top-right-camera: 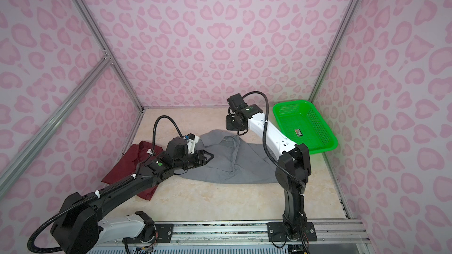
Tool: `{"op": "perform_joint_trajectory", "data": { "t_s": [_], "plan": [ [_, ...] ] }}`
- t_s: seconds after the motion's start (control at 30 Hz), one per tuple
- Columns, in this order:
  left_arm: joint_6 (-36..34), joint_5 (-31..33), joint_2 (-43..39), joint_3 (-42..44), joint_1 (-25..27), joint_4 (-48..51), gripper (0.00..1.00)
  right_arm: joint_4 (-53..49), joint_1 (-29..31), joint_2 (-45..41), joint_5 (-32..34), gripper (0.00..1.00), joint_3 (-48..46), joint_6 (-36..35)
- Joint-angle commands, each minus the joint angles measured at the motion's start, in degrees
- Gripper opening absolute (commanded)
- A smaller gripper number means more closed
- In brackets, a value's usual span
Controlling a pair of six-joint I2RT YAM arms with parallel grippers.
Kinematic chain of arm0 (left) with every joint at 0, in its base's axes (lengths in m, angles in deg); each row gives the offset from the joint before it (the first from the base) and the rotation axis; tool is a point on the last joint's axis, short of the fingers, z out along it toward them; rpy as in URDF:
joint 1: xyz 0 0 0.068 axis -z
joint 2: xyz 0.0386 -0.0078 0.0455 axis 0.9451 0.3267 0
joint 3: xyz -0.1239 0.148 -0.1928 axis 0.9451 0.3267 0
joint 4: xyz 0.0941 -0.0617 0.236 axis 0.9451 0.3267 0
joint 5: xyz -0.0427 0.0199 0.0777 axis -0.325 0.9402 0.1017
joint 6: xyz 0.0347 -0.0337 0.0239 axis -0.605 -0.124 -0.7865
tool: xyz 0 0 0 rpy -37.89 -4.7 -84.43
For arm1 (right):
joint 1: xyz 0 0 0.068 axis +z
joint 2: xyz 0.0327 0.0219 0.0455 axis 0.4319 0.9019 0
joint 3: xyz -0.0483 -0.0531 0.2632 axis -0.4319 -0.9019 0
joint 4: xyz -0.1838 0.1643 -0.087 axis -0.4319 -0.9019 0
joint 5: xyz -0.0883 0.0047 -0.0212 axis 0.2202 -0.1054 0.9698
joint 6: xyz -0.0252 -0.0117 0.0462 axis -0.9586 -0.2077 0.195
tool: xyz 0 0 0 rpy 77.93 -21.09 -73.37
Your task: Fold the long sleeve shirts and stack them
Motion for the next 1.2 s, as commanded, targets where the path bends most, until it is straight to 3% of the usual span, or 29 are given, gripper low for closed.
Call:
{"op": "perform_joint_trajectory", "data": {
  "t_s": [0.0,0.1,0.23,0.47,0.67,0.93,1.07,1.17],
  "plan": [
    [-2.2,1.6,-0.2,-0.9,-0.2,1.4,0.57,7.6,-4.3,-2.5,-1.3,0.39,-8.3,-0.2],
    [-2.6,2.3,-0.1,-0.7,-0.4,2.1,0.61,10.2,-6.4,-1.1,-5.1,0.37,-12.8,0.1],
    [-2.6,3.9,-0.2,-0.6,-0.8,3.1,0.64,11.8,-4.2,3.9,-8.9,0.35,-13.2,0.2],
    [-2.2,6.6,1.0,-1.0,-2.1,5.7,0.72,15.5,1.8,4.6,-7.9,0.35,-15.0,1.2],
    [0.3,5.9,4.4,-0.5,-8.5,5.8,0.76,19.1,6.4,3.5,-7.9,0.35,-18.7,2.2],
    [5.8,3.6,18.5,-10.0,-9.6,5.5,0.76,21.3,5.8,1.3,-8.1,0.34,-23.0,2.3],
    [6.6,7.1,25.0,-16.7,-9.4,10.2,0.74,21.0,5.2,-2.0,-8.9,0.34,-23.9,1.7],
    [6.4,11.3,30.1,-21.7,-9.4,15.1,0.71,20.1,5.0,-7.0,-5.9,0.36,-25.2,0.3]
  ]
}}
